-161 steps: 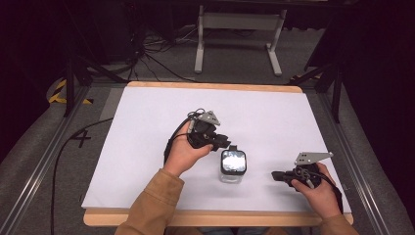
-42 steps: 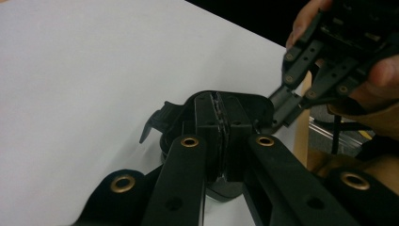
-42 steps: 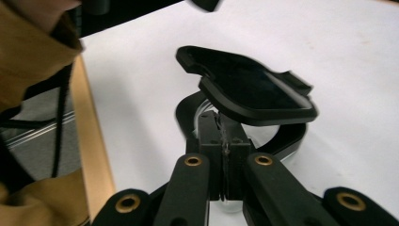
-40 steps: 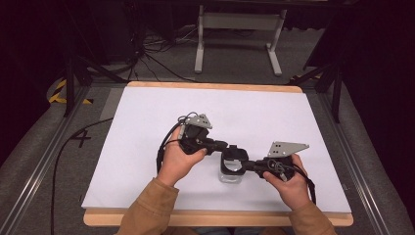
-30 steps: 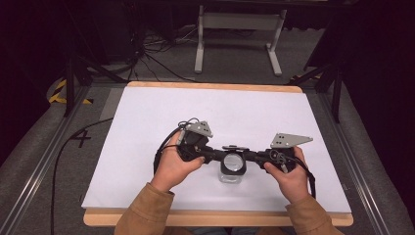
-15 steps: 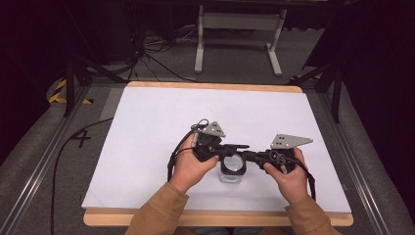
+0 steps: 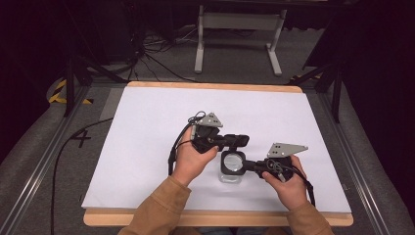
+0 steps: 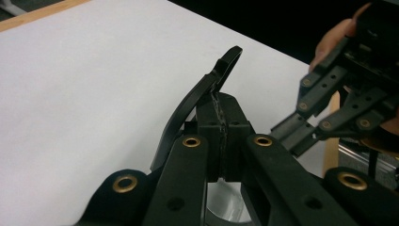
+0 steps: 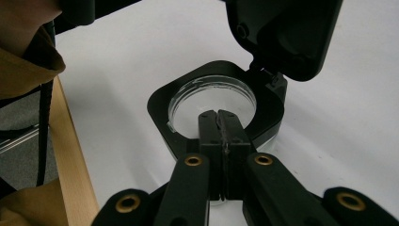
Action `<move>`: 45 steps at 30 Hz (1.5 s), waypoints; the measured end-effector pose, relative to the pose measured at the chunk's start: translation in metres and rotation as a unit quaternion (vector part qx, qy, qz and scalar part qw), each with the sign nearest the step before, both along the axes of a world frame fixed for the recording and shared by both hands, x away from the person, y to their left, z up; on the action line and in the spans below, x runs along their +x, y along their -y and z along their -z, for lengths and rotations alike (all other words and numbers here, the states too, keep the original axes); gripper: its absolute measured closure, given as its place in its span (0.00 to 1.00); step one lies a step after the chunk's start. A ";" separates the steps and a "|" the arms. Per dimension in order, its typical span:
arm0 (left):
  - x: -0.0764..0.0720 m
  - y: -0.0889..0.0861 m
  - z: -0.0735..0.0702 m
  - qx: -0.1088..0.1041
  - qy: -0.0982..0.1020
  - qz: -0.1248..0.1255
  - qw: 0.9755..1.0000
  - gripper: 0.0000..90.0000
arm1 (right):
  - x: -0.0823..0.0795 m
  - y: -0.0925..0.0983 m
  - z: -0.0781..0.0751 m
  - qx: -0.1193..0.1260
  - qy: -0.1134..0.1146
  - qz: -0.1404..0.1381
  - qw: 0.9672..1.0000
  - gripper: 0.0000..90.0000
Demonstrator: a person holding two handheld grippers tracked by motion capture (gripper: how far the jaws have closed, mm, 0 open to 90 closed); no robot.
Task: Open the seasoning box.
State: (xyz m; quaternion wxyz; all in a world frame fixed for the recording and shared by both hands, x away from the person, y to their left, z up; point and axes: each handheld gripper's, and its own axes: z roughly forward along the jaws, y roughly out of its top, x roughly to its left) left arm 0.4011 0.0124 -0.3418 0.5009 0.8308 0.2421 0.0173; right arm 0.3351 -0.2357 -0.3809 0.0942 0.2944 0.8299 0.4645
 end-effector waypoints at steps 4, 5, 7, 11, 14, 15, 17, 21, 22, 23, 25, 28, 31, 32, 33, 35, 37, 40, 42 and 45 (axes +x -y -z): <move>0.008 0.000 0.001 -0.007 -0.002 -0.012 1.000 0.99 | -0.003 -0.003 0.000 -0.002 0.001 -0.004 1.000 1.00; 0.010 -0.001 0.001 -0.008 0.001 -0.015 1.000 0.99 | -0.004 -0.004 0.000 -0.007 0.005 -0.006 1.000 1.00; 0.010 0.000 0.002 -0.011 -0.004 -0.020 1.000 0.99 | -0.004 -0.005 0.000 -0.008 0.006 -0.005 1.000 1.00; 0.017 0.000 0.004 -0.012 -0.003 -0.036 0.999 1.00 | -0.006 -0.006 -0.001 -0.015 0.015 -0.006 1.000 1.00; 0.019 0.002 0.005 -0.013 -0.004 -0.037 0.999 1.00 | -0.006 -0.006 -0.001 -0.017 0.019 -0.006 1.000 1.00; 0.020 0.002 0.005 -0.013 0.000 -0.035 0.999 1.00 | -0.006 -0.006 -0.001 -0.018 0.020 -0.005 1.000 1.00; 0.020 0.003 0.005 -0.006 -0.001 -0.037 0.999 1.00 | -0.007 -0.007 -0.001 -0.019 0.020 -0.005 1.000 1.00; 0.020 0.003 0.004 -0.008 -0.004 -0.033 0.999 1.00 | -0.007 -0.007 -0.001 -0.021 0.021 -0.007 1.000 1.00; 0.019 0.002 0.003 -0.010 -0.008 -0.028 1.000 1.00 | -0.007 -0.007 -0.001 -0.021 0.021 -0.008 1.000 1.00; 0.019 0.001 0.003 -0.011 -0.007 -0.019 1.000 1.00 | -0.007 -0.007 -0.001 -0.021 0.021 -0.009 1.000 1.00; 0.018 0.000 0.002 -0.012 -0.013 0.000 1.000 0.99 | -0.007 -0.008 -0.001 -0.023 0.023 -0.008 0.999 1.00; 0.013 -0.003 -0.003 -0.007 -0.009 0.017 1.000 0.98 | -0.008 -0.009 -0.002 -0.029 0.026 -0.007 0.999 1.00; 0.005 -0.008 -0.010 -0.002 -0.003 0.026 1.000 0.96 | -0.008 -0.005 -0.005 -0.028 0.024 -0.008 0.999 1.00; -0.001 -0.015 -0.016 0.009 0.003 0.025 1.000 0.95 | -0.008 -0.003 -0.007 -0.027 0.025 -0.006 0.999 1.00; -0.001 -0.015 -0.016 0.009 0.003 0.025 1.000 0.94 | -0.008 -0.003 -0.007 -0.027 0.025 -0.006 0.999 1.00; -0.007 -0.023 -0.021 0.011 0.006 0.021 1.000 0.90 | -0.006 0.008 -0.013 -0.020 0.029 0.004 0.999 0.97; -0.017 -0.035 -0.030 0.017 0.010 0.013 1.000 0.87 | -0.005 0.014 -0.017 -0.019 0.033 0.009 0.999 0.95; -0.025 -0.046 -0.035 0.023 0.017 0.008 1.000 0.84 | -0.004 0.023 -0.022 -0.018 0.036 0.016 0.999 0.93; -0.029 -0.053 -0.036 0.024 0.020 0.002 1.000 0.81 | -0.002 0.030 -0.025 -0.018 0.038 0.020 0.999 0.92; -0.034 -0.067 -0.033 0.029 0.016 -0.017 0.999 0.77 | 0.001 0.041 -0.029 -0.021 0.037 0.027 0.999 0.88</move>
